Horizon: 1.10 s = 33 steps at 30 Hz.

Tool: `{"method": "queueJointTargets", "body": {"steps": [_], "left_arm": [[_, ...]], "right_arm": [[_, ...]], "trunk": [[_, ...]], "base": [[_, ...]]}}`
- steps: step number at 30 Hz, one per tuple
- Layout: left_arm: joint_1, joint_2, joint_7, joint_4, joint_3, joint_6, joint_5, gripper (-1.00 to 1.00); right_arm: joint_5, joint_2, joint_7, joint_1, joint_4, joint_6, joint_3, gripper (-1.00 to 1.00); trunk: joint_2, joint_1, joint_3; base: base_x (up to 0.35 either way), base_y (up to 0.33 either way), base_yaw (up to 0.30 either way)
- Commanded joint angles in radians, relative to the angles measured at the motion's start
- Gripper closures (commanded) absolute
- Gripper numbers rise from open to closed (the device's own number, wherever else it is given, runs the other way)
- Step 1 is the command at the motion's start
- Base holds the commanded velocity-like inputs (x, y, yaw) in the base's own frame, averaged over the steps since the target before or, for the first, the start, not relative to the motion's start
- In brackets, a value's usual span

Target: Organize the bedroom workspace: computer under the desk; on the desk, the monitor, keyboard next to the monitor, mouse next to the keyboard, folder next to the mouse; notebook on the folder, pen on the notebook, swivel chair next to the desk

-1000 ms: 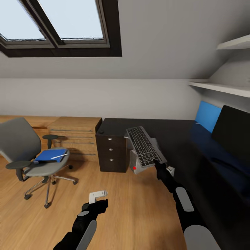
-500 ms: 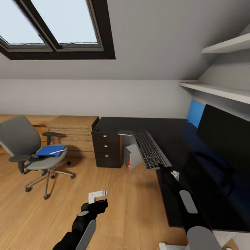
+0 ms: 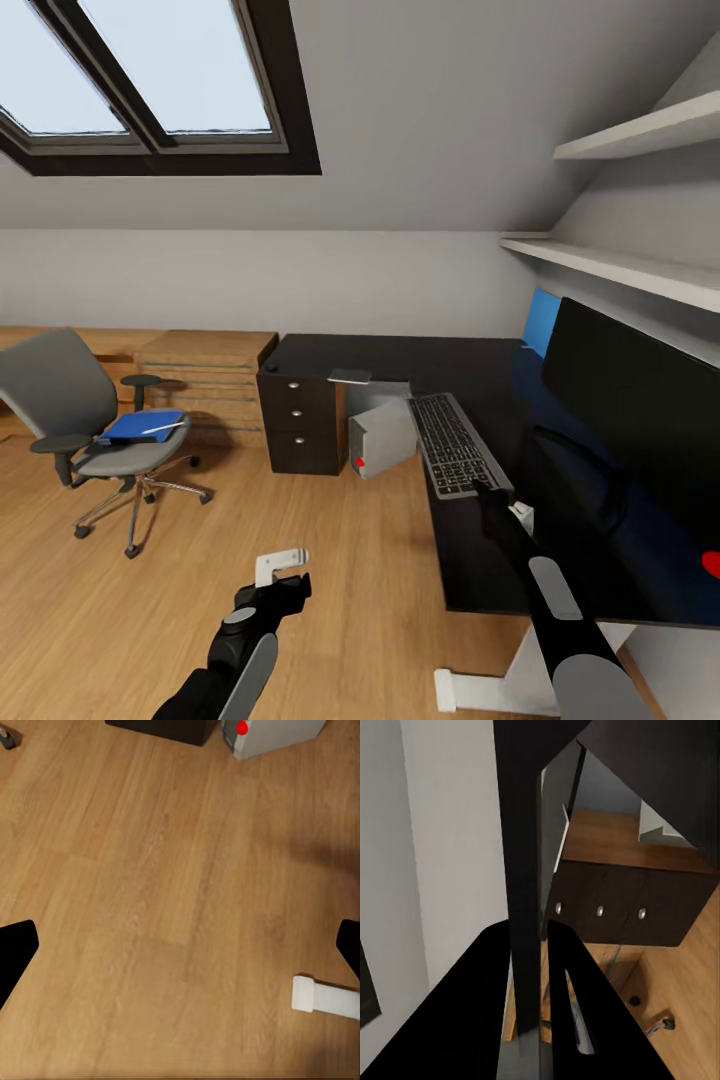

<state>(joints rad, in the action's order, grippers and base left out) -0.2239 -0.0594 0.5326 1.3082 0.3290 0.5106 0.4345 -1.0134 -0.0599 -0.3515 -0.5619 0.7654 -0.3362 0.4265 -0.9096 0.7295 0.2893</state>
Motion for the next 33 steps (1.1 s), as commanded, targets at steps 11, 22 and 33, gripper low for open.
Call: {"method": "queueJointTargets", "body": {"steps": [11, 22, 33], "left_arm": [[-0.001, 0.001, 0.009, -0.007, 0.005, -0.001, 0.009, -1.00], [-0.001, 0.000, 0.008, -0.006, 0.008, 0.002, 0.009, -1.00], [-0.001, 0.000, 0.007, -0.006, 0.008, 0.002, 0.009, -1.00]], "right_arm": [[-0.009, 0.000, 0.025, -0.001, -0.041, 0.068, 0.005, 1.00], [-0.010, -0.003, 0.063, -0.002, -0.044, 0.084, 0.006, 1.00], [-0.015, -0.006, 0.075, -0.003, -0.044, 0.148, 0.011, 1.00]], "trunk": [[-0.001, 0.000, 0.001], [-0.001, 0.000, 0.001], [-0.001, 0.000, 0.001]], "base": [[-0.003, -0.133, 0.000], [0.000, -0.170, 0.000], [0.043, -0.040, 0.000]]}}
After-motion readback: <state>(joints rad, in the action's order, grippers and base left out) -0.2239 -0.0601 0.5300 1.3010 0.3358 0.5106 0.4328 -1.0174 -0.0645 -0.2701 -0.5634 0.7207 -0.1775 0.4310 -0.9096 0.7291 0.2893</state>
